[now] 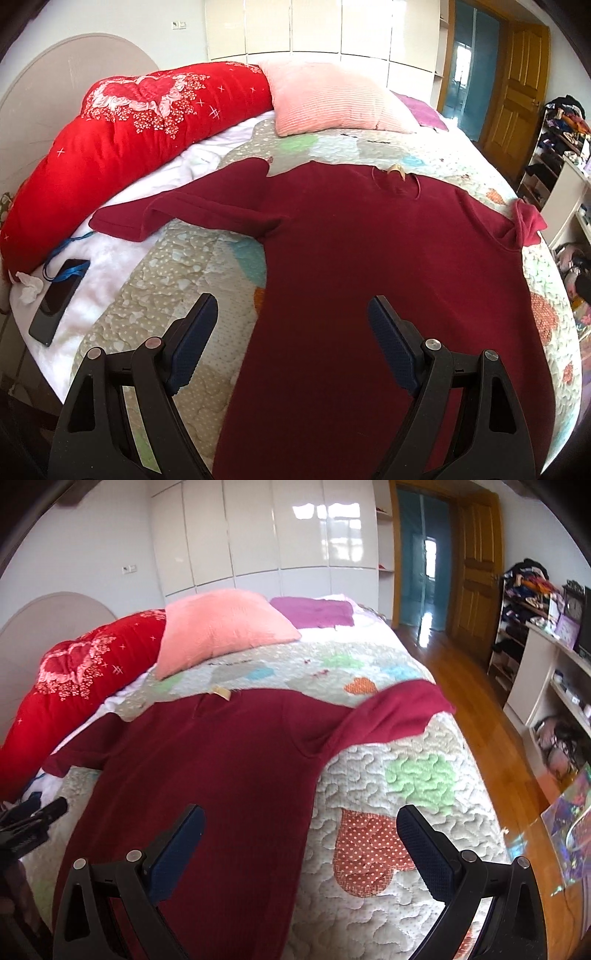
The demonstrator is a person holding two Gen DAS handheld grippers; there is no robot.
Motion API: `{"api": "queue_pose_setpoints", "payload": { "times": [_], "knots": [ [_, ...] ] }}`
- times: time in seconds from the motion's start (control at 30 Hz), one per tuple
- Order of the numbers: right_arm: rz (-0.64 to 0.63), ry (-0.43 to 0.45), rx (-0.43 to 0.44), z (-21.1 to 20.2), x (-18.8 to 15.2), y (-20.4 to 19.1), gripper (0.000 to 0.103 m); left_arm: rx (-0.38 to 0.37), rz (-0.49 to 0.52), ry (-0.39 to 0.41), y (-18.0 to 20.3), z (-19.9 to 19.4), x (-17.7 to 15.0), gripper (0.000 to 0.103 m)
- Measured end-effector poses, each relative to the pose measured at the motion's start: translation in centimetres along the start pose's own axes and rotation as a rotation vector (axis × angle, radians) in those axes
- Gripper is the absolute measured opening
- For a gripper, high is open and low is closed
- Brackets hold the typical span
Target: Fold small clothes
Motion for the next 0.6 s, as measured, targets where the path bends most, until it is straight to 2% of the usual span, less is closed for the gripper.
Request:
{"api": "queue_pose_setpoints", "payload": {
  "times": [0.27,0.6],
  "knots": [
    [0.016,0.050,0.048,-4.1,1.7,0.3,0.103,-0.033,0.014,0.031,1.4,-1.6,0.0,0.084],
    [-0.042,0.090,0.010,-5.9,2.5,-1.2,0.103,-0.068,0.026,0.051,2.3,-3.3,0.1,0.084]
  ]
}}
Point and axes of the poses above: each gripper's, at about its wrist camera, not at the fingertips, and z roughly the way its jaws point, y to its right, x to its top, the point moved 4 cm from there along z, roughly the way its jaws point, and after that the axes turned 10 degrees about -z, right-handed, at the moved point
